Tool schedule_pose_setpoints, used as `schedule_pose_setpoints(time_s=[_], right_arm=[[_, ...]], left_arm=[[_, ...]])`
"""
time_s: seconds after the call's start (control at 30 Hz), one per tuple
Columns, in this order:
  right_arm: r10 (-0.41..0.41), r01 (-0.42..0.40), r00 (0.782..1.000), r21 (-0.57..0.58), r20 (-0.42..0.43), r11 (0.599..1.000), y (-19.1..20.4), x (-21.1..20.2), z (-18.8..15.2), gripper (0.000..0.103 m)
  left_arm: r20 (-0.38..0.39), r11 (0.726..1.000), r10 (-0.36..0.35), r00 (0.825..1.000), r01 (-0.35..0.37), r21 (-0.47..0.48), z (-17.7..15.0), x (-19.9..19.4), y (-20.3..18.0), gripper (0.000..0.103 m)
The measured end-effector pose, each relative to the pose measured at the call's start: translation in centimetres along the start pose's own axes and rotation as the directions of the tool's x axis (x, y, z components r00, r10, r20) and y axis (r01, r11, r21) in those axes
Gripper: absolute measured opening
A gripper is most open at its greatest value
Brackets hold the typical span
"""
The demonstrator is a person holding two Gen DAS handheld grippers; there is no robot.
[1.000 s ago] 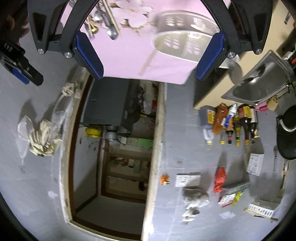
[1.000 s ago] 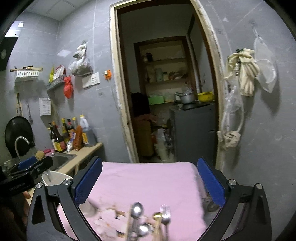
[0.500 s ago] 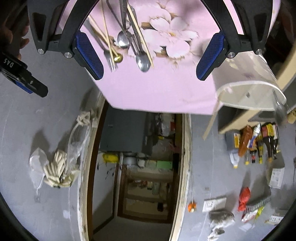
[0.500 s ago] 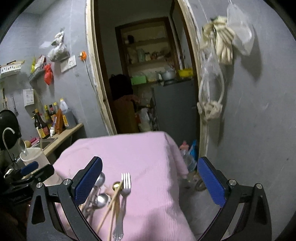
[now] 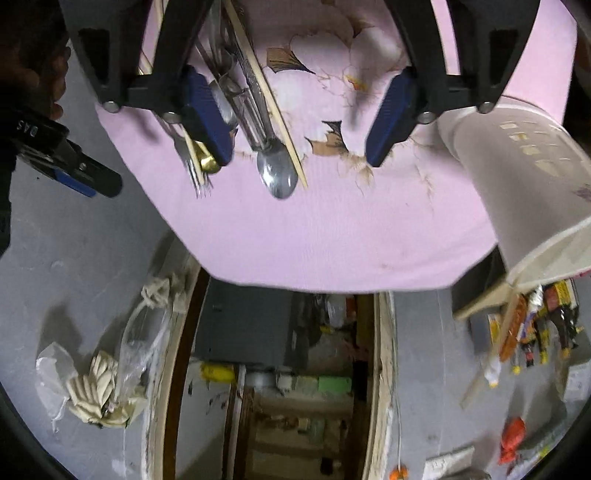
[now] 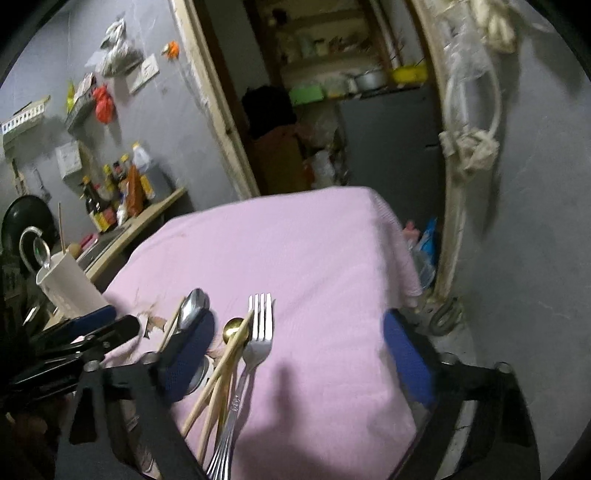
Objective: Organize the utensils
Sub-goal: 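Move both open tools back to the utensil pile, then grasp a silver fork with the right tool while the left tool grasps a chopstick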
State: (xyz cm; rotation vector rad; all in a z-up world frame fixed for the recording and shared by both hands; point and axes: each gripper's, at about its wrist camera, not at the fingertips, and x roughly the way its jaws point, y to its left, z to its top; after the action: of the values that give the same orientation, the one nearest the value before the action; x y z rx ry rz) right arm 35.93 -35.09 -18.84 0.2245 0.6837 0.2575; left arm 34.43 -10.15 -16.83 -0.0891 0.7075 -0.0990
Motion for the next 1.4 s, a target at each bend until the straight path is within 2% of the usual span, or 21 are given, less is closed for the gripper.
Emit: schedule_pose_setpoints(time_s=[0.13,0.2,0.4,0.57,0.83,0.9,0.97,1.0,1.17,1.27,1.3,1.4], right_arm=[[0.028,-0.031,0.998,-0.051,-0.064,0.998,0.7,2.5,0.3,0.051],[0.043,-0.049,0.996,-0.065,-0.084,0.997,1.0,3.4,0.5,0.049],[0.087,-0.104,0.978,-0.084,-0.188,0.991,1.8,6.5,0.9,0.032],[0.11,-0.131,0.964,-0.072,-0.243,0.989,1.6,8.1,0.7,0.027],[0.188,-0.219,0.938,-0.079,-0.29,0.972,1.8,9.6,1.2,0.027],[0.215,-0.246,0.929,-0.068,-0.301,0.967,1.8,9.8,1.2,0.021],[0.232,-0.262,0.922,-0.06,-0.31,0.963,1.6,9.9,1.1,0.017],[0.246,-0.276,0.916,-0.054,-0.317,0.96,1.5,9.9,1.0,0.013],[0.249,-0.292,0.904,-0.075,-0.348,0.953,1.8,10.3,1.2,0.012],[0.237,-0.283,0.903,-0.081,-0.358,0.956,1.9,10.2,1.4,0.011],[0.235,-0.279,0.907,-0.079,-0.35,0.957,2.0,9.9,1.5,0.007],[0.231,-0.266,0.914,-0.063,-0.334,0.962,2.0,9.0,1.9,0.003]], left_arm=[[-0.053,0.999,-0.031,0.998,0.029,-0.037,0.0,1.4,0.4,0.061],[-0.077,0.999,-0.036,0.996,0.033,-0.041,0.0,2.1,0.5,0.055],[-0.141,0.998,-0.056,0.988,0.05,-0.046,-0.2,3.5,0.4,0.038],[-0.192,0.995,-0.084,0.978,0.072,-0.069,-0.2,4.4,0.6,0.02],[-0.269,0.984,-0.156,0.95,0.125,-0.131,0.3,5.9,1.3,0.014],[-0.283,0.983,-0.155,0.947,0.12,-0.136,0.4,6.2,1.6,0.009],[-0.291,0.983,-0.159,0.943,0.125,-0.133,0.5,6.3,1.7,0.009],[-0.293,0.983,-0.16,0.943,0.126,-0.133,0.5,6.2,1.7,0.009],[-0.291,0.982,-0.156,0.944,0.117,-0.146,0.6,5.7,1.8,0.005],[-0.275,0.982,-0.153,0.949,0.114,-0.151,0.8,4.9,2.1,0.005],[-0.265,0.981,-0.155,0.952,0.118,-0.152,0.8,4.5,2.2,0.005],[-0.247,0.981,-0.154,0.957,0.118,-0.154,1.0,3.6,2.5,0.005]])
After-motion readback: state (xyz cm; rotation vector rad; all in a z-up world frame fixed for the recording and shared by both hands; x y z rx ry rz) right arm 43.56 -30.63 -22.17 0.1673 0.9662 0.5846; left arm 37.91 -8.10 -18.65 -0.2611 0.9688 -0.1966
